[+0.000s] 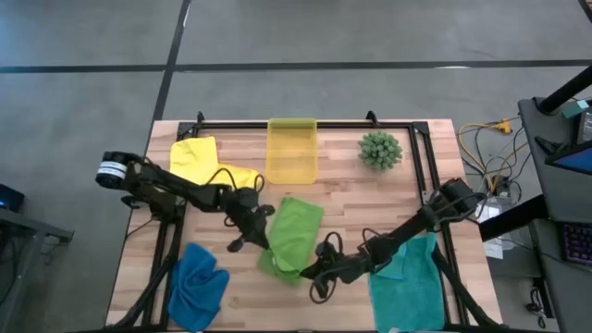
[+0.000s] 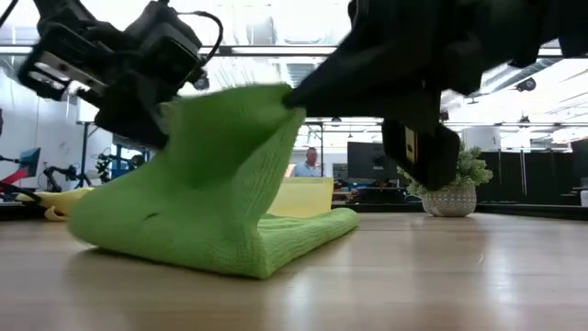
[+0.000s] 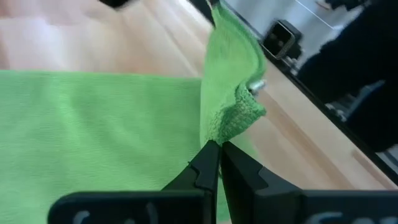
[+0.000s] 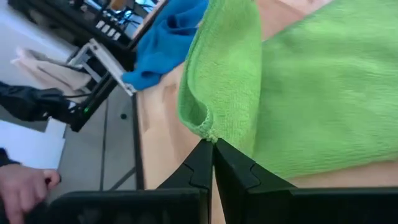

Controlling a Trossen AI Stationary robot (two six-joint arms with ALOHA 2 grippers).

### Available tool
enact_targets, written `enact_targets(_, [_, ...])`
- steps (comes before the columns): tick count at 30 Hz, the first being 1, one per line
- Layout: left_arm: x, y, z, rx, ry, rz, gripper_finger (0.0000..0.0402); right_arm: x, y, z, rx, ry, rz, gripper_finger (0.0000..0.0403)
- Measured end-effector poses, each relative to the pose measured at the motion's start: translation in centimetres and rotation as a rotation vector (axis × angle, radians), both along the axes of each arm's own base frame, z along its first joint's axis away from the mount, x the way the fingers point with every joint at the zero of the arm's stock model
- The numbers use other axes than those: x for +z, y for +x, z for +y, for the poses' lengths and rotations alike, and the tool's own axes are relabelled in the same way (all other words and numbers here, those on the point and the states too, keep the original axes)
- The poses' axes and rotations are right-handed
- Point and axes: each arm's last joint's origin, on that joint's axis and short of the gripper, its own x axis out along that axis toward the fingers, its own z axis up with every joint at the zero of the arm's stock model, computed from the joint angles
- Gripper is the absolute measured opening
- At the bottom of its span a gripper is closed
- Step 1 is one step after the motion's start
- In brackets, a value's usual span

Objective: Fold microfiber towels
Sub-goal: Fold the green microfiber cloth

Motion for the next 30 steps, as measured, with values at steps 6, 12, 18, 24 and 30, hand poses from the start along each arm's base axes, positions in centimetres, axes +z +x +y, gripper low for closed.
enact_targets(6, [0.0, -0.7, 1.5, 0.067, 0.007, -0.002, 0.0, -0.4, 0.2, -1.3, -0.034, -0.001, 0.005, 0.0008])
enact_targets(12, [-0.1, -0.6, 2.6, 0.131, -0.002, -0.005, 0.0, -1.1, 0.1, -2.9, -0.077, 0.025, -0.009, 0.0008])
enact_targets(18, [0.1, -0.4, 4.2, 0.225, -0.025, -0.024, 0.0, -2.1, -0.9, -4.6, -0.124, 0.086, -0.055, 0.0008])
enact_targets(24, [0.2, -0.3, 5.5, 0.342, 0.012, -0.033, 0.0, -2.2, -1.9, -5.9, -0.164, 0.094, -0.056, 0.0009])
enact_targets(30, [0.3, -0.3, 6.1, 0.434, 0.058, -0.049, 0.0, -1.6, -3.6, -7.3, -0.28, 0.043, -0.078, 0.0009])
